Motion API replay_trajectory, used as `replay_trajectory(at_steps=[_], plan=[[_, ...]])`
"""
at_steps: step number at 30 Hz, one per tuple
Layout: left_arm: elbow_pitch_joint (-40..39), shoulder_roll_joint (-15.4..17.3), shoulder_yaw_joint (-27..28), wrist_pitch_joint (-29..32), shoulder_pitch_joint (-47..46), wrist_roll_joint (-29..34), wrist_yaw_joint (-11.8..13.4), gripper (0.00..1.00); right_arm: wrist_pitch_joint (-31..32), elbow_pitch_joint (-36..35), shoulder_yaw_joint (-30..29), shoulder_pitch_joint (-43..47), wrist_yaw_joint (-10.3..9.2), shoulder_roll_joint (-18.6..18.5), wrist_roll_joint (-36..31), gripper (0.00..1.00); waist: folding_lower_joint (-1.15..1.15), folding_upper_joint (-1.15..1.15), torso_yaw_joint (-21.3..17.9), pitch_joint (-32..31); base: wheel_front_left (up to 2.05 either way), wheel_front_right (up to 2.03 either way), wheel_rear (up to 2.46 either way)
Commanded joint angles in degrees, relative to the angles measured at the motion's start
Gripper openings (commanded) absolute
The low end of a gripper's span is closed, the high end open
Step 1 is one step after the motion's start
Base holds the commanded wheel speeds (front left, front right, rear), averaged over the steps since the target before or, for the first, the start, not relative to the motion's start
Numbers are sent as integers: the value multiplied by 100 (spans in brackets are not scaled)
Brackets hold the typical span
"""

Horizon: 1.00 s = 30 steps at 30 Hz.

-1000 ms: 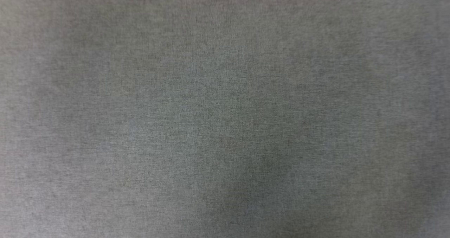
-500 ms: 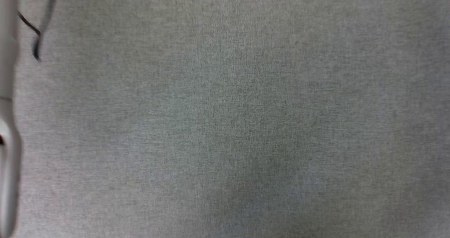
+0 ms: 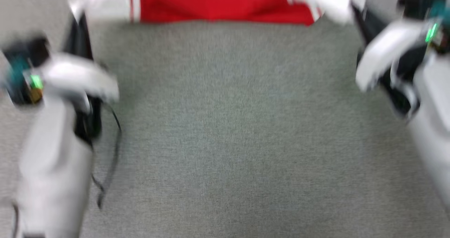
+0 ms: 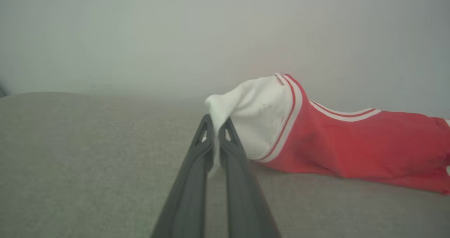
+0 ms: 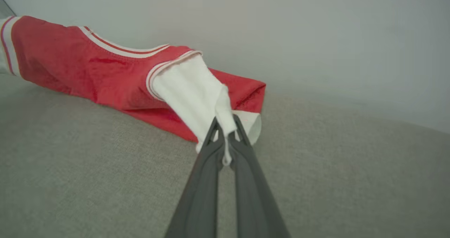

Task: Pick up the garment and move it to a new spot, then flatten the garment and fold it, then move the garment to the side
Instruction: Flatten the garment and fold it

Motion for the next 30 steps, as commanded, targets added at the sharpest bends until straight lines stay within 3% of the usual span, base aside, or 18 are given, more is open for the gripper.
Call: replay_trajectory(at_steps=[1, 5, 11, 21, 29, 30], plan=[[-280, -50, 110, -26, 485, 88, 69, 0, -24, -138, -32, 406, -4, -125, 86, 0, 0, 0, -15, -503, 0, 0, 0], [-992, -251, 349, -21, 1756, 196, 246, 0, -48, -504, -246, 1511, -3, -264, 177, 0, 0, 0, 38, -906, 0, 0, 0], [-1701, -287, 417, -16, 3233, 299, 413, 0, 57, -1252, -908, 3133, -3, -278, 119, 0, 0, 0, 91, -1418, 0, 0, 0], [-2869, -201, 115, 612, 5193, 534, 954, 0, 1040, -2727, -1809, 5706, -3, 310, -432, 0, 0, 0, 70, -1923, 0, 0, 0], [-3383, -172, -50, 740, 5978, 700, 1221, 0, 1697, -3338, -2289, 6976, -3, 686, -890, 0, 0, 0, 234, -2110, 0, 0, 0], [-3443, -175, -59, 732, 6000, 698, 1236, 0, 1745, -3418, -2333, 7047, -3, 719, -926, 11, 0, 0, 261, -2114, 0, 0, 0]])
